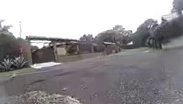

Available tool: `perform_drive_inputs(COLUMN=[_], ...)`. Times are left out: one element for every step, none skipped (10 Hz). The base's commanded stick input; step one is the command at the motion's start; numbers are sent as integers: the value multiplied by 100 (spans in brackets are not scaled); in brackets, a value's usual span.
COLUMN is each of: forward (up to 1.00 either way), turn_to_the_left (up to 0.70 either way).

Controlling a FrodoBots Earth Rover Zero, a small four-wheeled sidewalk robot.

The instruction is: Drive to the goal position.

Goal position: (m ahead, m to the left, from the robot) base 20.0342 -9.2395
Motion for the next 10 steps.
perform_drive_inputs(forward=[70, 70, 70, 70, 70, 70, 70, 70, 70, 70], turn_to_the_left=[-35, -35, -35, -35, -35, -35, -5, 0, 0, 0])
